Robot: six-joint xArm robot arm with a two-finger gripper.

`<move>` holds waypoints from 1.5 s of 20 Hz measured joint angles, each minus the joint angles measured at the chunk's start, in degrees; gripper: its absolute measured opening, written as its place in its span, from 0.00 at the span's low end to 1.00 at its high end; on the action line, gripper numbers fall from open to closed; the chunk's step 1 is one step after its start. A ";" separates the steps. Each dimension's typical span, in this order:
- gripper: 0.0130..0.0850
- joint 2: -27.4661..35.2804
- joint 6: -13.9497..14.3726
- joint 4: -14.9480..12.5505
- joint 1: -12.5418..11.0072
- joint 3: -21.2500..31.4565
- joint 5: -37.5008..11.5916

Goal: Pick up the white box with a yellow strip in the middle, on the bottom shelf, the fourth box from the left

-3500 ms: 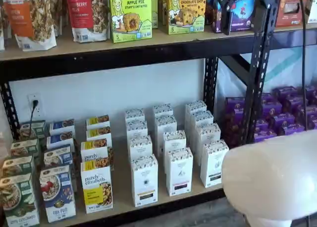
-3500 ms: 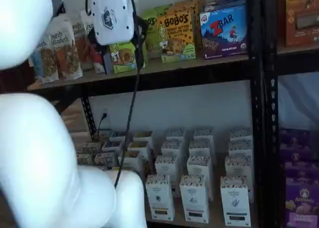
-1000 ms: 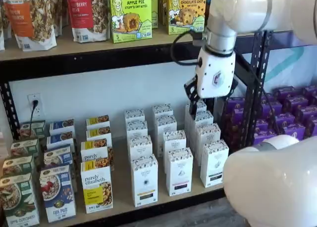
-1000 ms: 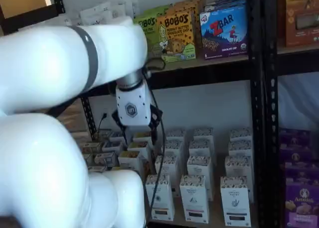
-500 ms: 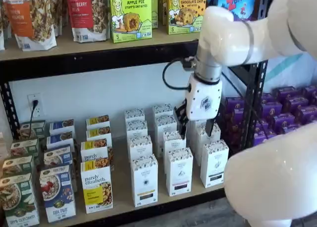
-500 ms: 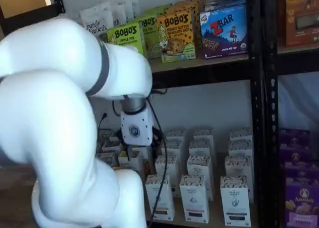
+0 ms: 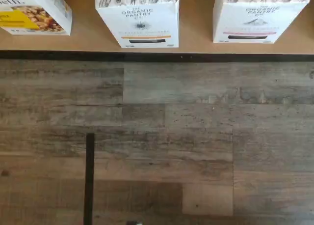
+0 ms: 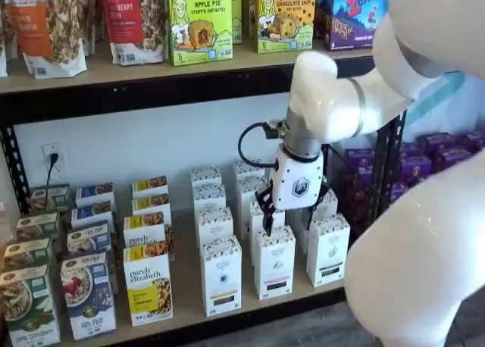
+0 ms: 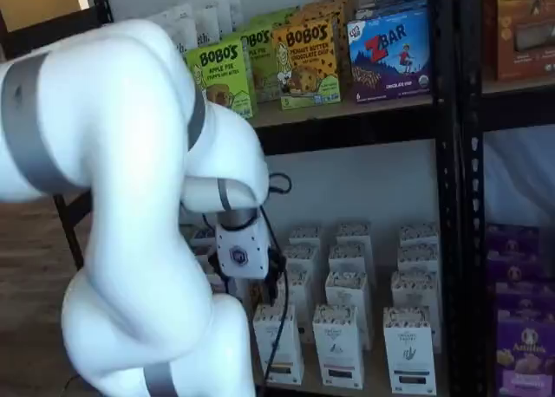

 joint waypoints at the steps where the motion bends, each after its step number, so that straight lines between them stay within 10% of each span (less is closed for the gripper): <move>1: 1.00 1.53 0.44 -0.28 0.32 -0.11 -1.44; 17: 1.00 25.11 4.13 -2.24 3.07 -4.90 -20.12; 25: 1.00 34.50 9.81 -7.74 3.55 -9.04 -25.14; 30: 1.00 39.44 7.52 -4.54 4.45 -11.45 -27.82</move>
